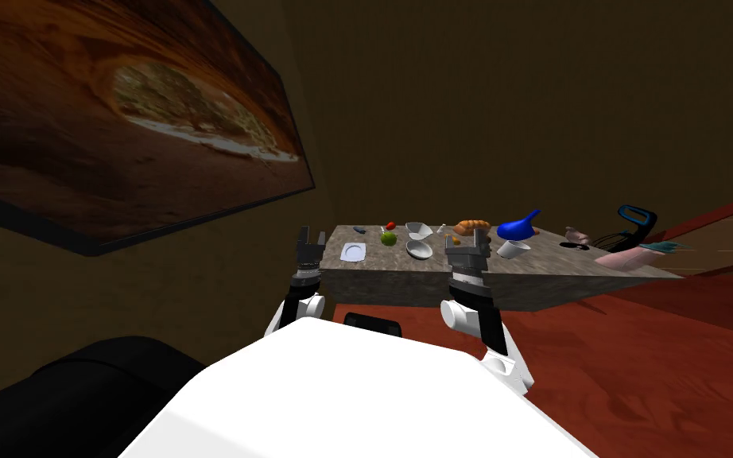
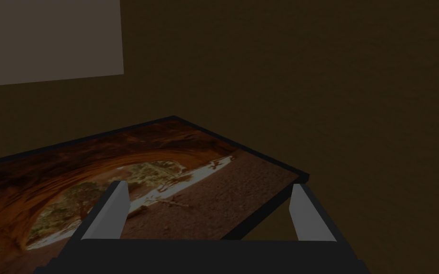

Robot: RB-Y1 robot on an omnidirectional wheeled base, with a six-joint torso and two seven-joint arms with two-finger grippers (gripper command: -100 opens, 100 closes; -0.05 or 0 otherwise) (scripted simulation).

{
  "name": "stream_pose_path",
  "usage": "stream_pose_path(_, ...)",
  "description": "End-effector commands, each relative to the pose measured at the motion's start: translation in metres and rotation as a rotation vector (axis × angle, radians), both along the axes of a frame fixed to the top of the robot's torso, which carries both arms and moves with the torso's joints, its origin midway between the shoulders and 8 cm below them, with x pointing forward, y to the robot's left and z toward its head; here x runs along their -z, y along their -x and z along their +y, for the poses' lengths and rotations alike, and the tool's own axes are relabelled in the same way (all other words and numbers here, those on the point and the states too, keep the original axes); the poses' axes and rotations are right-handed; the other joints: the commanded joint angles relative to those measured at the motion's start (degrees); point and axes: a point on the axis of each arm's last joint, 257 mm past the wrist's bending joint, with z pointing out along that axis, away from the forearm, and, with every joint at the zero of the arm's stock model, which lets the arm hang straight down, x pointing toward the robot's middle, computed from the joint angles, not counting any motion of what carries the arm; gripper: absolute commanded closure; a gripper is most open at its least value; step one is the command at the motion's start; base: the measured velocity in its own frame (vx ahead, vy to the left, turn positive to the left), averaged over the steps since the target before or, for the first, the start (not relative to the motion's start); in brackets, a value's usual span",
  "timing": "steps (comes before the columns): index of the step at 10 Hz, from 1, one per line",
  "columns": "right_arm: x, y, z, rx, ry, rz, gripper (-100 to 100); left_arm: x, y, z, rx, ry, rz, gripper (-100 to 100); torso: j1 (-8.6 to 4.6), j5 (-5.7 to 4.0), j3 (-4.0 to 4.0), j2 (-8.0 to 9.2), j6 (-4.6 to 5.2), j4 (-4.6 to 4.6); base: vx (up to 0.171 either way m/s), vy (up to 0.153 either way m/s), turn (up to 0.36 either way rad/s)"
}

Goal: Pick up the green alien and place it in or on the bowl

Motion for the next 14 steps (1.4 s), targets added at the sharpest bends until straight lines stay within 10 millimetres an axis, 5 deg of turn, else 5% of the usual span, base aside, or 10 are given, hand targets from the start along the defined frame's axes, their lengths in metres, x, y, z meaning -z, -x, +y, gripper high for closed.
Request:
stream_pose_path(1, -0.009, -0.004, -0.017, 0.009, -0.018, -0.044, -100, 0.000, 0.000, 0.000, 0.000, 0.000, 0.000, 0, 0.00, 0.00, 0.00, 0.00, 0.00, 0.00, -0.111, -0.031, 0.099)
stream_pose_path(6, -0.026, -0.013, -0.047, 0.012, -0.105, -0.120, -100, 0.000, 0.000, 0.000, 0.000, 0.000, 0.000, 0, -0.02, -0.01, -0.10, -0.18, 0.00, -0.04, -0.047, -0.015, 0.063)
stream_pose_path(14, -0.051, -0.031, -0.123, 0.031, -0.340, -0.279, -100, 0.000, 0.000, 0.000, 0.000, 0.000, 0.000, 0, 0.07, 0.01, -0.18, -0.32, 0.01, -0.07, -0.038, -0.009, 0.072)
